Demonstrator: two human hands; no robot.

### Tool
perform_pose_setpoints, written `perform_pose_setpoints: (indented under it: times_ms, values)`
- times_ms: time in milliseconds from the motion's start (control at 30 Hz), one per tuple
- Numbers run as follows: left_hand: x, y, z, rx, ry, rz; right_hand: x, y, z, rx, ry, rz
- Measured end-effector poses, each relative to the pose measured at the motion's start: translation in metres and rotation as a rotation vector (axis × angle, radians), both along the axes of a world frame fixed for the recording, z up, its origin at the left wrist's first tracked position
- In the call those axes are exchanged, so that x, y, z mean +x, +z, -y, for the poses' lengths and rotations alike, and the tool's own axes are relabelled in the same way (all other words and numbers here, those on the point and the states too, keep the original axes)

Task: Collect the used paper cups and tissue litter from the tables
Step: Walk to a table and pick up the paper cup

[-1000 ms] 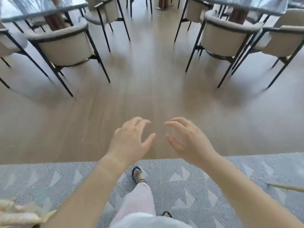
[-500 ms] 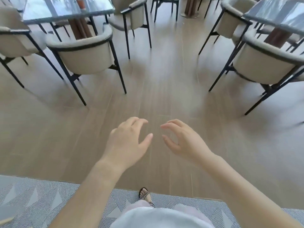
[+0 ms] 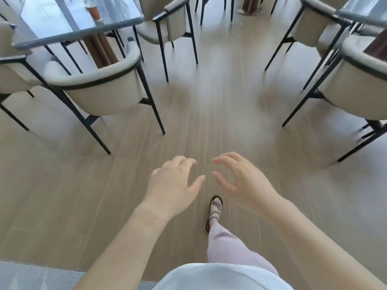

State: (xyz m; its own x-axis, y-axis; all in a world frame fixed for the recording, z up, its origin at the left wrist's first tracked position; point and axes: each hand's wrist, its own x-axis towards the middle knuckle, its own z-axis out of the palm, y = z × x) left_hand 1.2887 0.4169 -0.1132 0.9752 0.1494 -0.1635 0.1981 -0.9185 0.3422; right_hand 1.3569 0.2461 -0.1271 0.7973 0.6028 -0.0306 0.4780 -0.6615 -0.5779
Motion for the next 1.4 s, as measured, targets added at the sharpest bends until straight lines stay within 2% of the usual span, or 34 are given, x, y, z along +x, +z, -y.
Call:
perform_pose_setpoints:
  times_ms: [333, 700, 933, 1167, 1400]
  values:
    - [0.238, 0.011, -0.048, 0.014, -0.029, -0.013, 0.239, 0.006, -0.043, -0.069, 0.013, -0.015]
    - [0.402, 0.006, -0.11, -0.039, 0.02, -0.037, 0.406, 0.003, -0.109, -0.081, 0.081, -0.027]
    - [0.529, -0.01, -0.195, -0.04, 0.009, -0.071, 0.536, -0.003, -0.2, -0.133, 0.129, -0.016]
    - [0.644, 0.008, -0.298, 0.03, -0.019, -0.085, 0.65, 0.012, -0.298, -0.131, 0.173, -0.02]
    - [0.686, 0.009, -0.379, -0.023, 0.144, -0.075, 0.719, 0.012, -0.391, -0.08, 0.296, -0.022]
